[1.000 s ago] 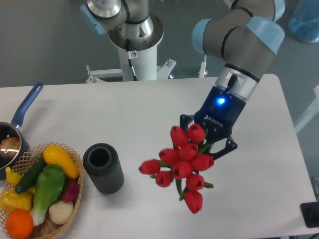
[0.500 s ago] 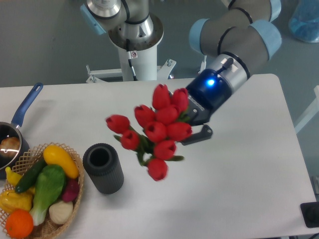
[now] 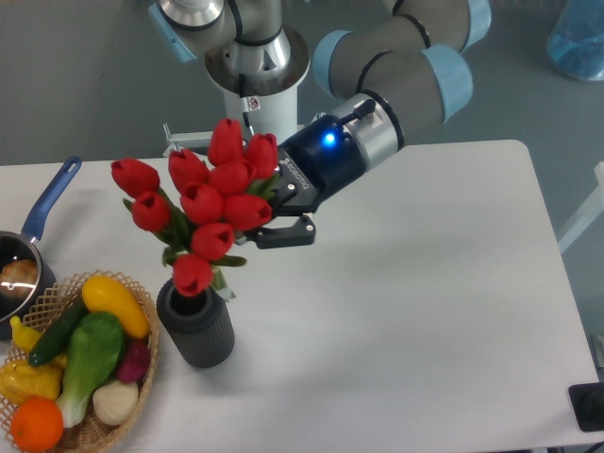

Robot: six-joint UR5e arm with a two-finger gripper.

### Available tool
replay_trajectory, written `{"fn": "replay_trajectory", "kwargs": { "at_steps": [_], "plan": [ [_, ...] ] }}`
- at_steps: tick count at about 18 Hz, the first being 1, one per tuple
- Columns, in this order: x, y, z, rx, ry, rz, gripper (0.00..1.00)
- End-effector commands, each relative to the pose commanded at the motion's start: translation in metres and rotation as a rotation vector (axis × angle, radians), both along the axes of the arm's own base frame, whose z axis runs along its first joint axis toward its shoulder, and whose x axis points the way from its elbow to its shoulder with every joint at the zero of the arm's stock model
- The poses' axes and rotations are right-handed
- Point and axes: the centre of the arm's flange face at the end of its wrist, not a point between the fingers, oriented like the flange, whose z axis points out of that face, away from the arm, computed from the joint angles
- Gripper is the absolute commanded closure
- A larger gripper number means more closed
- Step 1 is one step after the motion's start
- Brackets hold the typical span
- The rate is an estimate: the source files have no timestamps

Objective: Insert the flowers into the vase
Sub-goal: 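Carry the red tulips toward the black vase, raising them, then lower the tulip stems into the black vase opening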

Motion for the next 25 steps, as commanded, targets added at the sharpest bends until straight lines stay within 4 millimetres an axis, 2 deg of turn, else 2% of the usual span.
{"fn": "replay_trajectory", "kwargs": {
  "at_steps": [5,13,20,25],
  "plan": [
    [0.005,0.004,-0.014,-0.006,-0.009,-0.011,0.97],
    [-0.004,0.014,-0.044,0.001,0.003,-0.018,0.93],
    [0.004,0.02,-0.053,-0.008,-0.006,-0.034,0.93],
    [0.008,0.019,-0.047,-0.004,0.0,-0.035,0.93]
  ]
}}
